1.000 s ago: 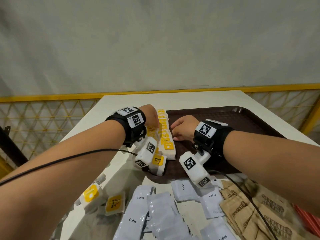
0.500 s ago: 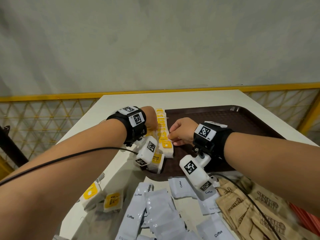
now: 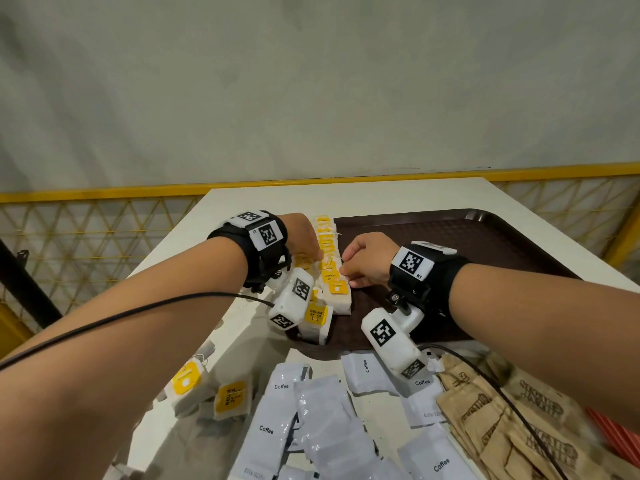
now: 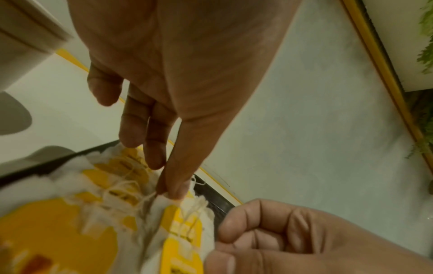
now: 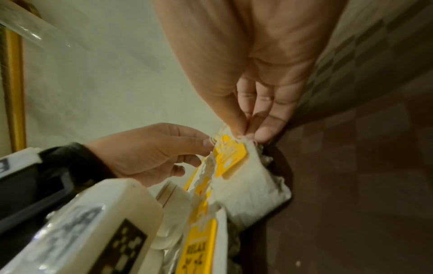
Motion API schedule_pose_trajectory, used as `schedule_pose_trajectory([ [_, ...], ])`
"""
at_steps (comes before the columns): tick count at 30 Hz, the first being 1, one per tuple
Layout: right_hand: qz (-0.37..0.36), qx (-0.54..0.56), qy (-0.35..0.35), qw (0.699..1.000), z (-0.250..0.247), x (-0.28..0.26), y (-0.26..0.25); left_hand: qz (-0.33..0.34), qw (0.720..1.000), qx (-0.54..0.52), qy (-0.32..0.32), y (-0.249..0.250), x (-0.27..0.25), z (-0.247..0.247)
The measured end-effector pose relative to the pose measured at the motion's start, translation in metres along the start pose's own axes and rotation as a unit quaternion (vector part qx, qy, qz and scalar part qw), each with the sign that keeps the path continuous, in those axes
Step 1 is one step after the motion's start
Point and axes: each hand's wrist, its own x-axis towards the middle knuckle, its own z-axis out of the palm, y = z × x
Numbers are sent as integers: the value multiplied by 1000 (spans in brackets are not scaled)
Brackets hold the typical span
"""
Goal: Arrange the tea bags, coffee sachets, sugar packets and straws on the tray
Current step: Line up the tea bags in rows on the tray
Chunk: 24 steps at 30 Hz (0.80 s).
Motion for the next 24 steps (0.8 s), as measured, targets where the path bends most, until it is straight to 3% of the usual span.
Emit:
schedule_pose_trajectory([
  [24, 8, 12, -24, 1000, 0, -7, 3, 36, 999, 20, -2, 1, 16, 5],
])
